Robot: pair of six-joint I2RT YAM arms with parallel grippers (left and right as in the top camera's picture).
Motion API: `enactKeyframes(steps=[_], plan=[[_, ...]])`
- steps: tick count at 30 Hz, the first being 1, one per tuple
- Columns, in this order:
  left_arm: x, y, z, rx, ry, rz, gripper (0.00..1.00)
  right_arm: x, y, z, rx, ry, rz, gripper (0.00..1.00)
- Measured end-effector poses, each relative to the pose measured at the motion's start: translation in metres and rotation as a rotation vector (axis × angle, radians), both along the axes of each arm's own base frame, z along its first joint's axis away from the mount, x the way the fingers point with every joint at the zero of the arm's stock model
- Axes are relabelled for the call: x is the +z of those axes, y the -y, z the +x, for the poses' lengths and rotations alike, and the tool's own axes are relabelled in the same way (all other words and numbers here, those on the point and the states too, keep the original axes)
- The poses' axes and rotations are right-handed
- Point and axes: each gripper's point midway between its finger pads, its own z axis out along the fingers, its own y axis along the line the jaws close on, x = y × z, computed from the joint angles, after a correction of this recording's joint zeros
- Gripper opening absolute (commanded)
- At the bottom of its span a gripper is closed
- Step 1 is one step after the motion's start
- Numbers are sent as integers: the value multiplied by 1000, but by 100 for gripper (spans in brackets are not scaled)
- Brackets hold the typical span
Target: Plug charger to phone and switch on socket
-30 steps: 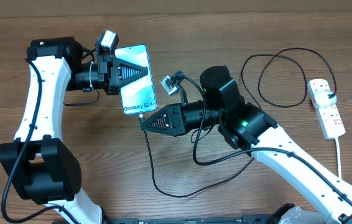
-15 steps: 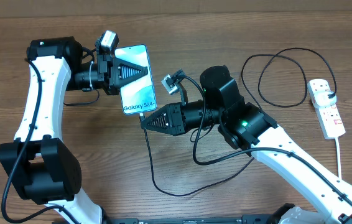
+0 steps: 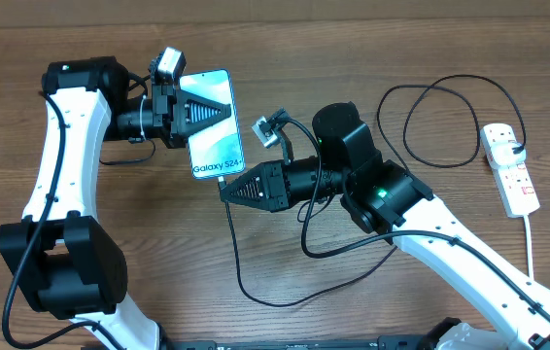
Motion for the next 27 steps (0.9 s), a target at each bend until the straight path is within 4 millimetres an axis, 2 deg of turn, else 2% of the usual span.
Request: enactKeyframes(steps=[27], plan=[[0,0,0,0,1,0,4,1,-1,3,-18,-8,2,4]])
